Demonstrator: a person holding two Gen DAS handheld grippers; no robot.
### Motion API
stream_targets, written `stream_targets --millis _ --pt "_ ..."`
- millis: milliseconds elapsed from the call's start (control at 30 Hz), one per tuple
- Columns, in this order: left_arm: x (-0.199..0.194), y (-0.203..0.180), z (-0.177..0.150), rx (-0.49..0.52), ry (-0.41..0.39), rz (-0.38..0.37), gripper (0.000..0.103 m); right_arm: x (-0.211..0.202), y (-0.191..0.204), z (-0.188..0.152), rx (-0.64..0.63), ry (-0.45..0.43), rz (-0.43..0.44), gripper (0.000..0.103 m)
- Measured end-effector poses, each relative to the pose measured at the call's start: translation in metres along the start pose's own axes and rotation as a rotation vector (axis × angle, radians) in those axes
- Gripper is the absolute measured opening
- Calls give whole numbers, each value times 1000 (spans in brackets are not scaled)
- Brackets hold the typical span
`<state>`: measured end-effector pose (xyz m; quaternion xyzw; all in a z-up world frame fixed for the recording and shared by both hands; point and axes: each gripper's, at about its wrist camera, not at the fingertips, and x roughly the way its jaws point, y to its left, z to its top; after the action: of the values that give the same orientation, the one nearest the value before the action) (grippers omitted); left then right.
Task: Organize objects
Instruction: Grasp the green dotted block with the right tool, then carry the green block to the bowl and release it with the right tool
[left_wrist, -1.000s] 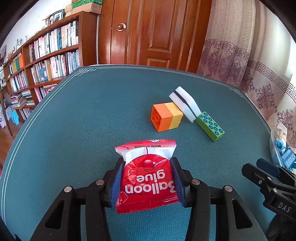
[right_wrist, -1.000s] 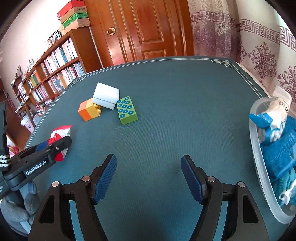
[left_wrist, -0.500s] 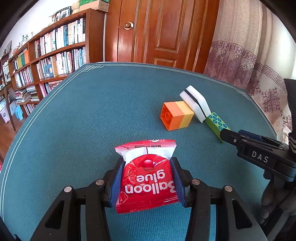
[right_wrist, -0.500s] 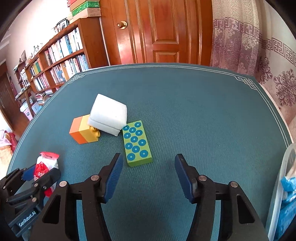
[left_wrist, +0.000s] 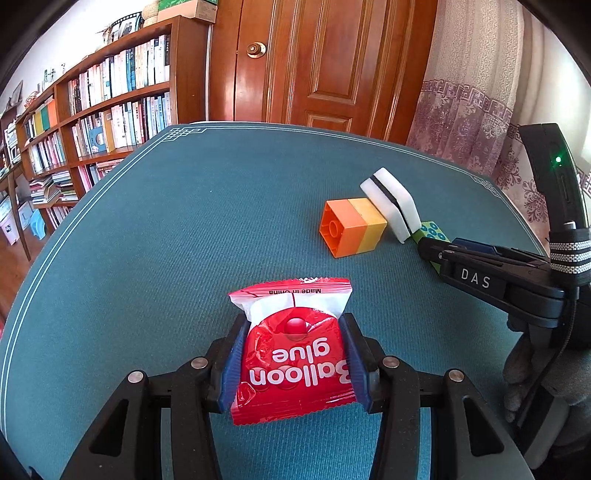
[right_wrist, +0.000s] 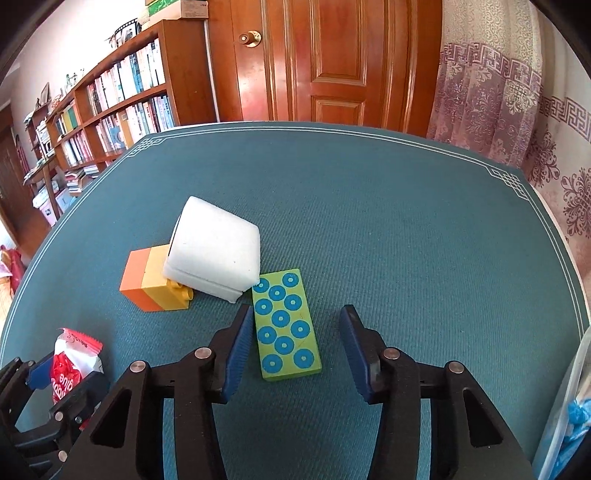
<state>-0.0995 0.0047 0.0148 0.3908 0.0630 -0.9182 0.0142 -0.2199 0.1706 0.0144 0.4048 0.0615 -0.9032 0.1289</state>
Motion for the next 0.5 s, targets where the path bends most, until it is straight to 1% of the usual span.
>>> stream_targets --millis 67,200,500 --pt "0 0 0 0 1 -2 51 0 1 -1 -5 -2 -22 41" --pt "1 0 0 1 3 -4 51 -2 -2 -3 13 -10 -34 30" --pt "1 0 0 7 2 -9 51 -20 -9 -23 51 -21 -29 30"
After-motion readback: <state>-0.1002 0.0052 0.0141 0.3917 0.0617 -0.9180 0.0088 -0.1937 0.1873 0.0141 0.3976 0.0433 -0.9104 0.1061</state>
